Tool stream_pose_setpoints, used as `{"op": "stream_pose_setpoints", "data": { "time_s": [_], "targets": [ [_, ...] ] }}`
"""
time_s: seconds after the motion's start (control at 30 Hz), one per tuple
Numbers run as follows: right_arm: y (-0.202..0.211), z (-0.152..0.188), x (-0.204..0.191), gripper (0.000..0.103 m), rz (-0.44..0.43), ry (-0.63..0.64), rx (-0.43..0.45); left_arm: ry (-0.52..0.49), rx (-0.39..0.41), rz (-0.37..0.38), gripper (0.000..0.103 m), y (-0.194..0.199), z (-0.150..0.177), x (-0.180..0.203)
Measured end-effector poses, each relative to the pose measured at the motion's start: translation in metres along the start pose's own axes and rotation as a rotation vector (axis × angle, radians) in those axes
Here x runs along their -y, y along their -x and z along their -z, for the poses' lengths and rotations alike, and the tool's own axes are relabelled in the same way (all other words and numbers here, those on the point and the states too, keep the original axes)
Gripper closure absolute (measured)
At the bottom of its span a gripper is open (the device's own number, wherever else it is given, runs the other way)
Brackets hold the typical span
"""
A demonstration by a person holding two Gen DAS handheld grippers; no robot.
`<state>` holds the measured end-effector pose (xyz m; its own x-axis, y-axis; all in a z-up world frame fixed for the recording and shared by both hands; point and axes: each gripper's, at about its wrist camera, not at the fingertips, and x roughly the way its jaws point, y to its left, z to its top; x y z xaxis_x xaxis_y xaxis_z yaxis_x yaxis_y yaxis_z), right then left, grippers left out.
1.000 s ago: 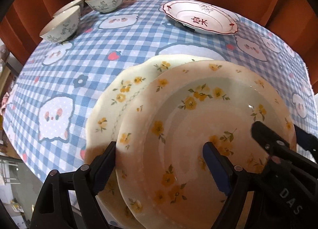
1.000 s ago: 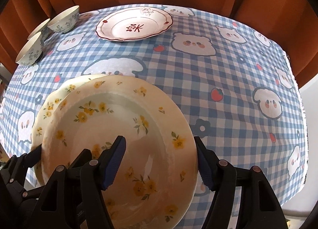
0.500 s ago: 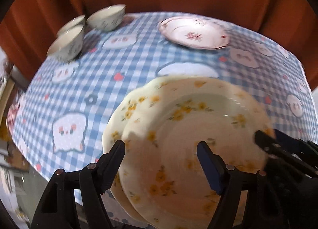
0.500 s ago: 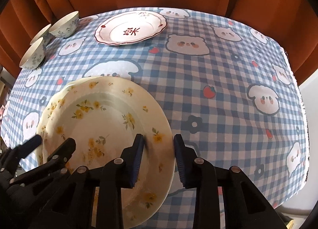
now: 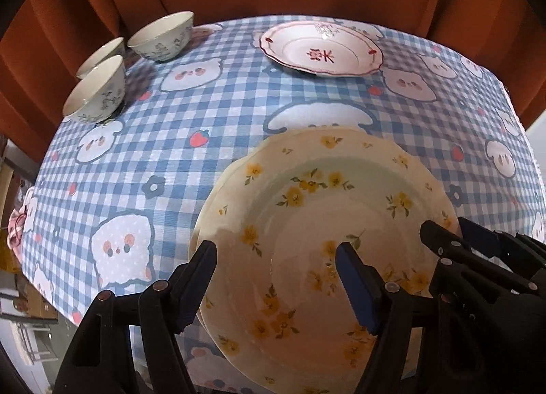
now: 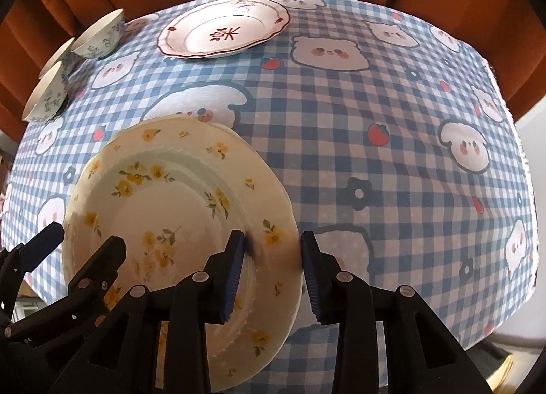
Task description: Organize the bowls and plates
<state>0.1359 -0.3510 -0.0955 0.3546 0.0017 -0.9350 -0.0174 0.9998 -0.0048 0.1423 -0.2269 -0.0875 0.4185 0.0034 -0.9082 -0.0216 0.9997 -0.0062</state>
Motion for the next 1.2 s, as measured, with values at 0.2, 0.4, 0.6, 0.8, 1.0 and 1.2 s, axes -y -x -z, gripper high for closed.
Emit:
{"op": "stream_pose_setpoints", "data": {
  "time_s": [0.2, 0.4, 0.6, 0.8, 1.0, 1.2],
  "targets": [
    [0.000, 0.000, -0.004, 0.061, 0.045, -0.058, -0.001, -0.051, -0.021, 0.051, 0.028, -0.002, -0.004, -0.007],
    [0.015, 0.000, -0.010, 0.057, 0.071, -0.126, 0.015, -0.082, -0.013, 0.099, 0.027, 0.006, -0.014, -0.022],
    [0.036, -0.003, -0.031, 0.047, 0.086, -0.156, 0.054, -0.070, 0.029, 0.153, 0.026, 0.018, -0.028, -0.053],
    [0.052, -0.012, -0.052, 0.044, 0.110, -0.195, 0.101, -0.101, 0.068, 0.174, 0.023, 0.026, -0.048, -0.076],
    [0.060, -0.030, -0.063, 0.038, 0.126, -0.258, 0.141, -0.120, 0.120, 0.207, 0.019, 0.030, -0.080, -0.089],
    [0.068, -0.058, -0.061, 0.035, 0.137, -0.276, 0.171, -0.107, 0.167, 0.210, 0.013, 0.037, -0.117, -0.087]
  ]
}}
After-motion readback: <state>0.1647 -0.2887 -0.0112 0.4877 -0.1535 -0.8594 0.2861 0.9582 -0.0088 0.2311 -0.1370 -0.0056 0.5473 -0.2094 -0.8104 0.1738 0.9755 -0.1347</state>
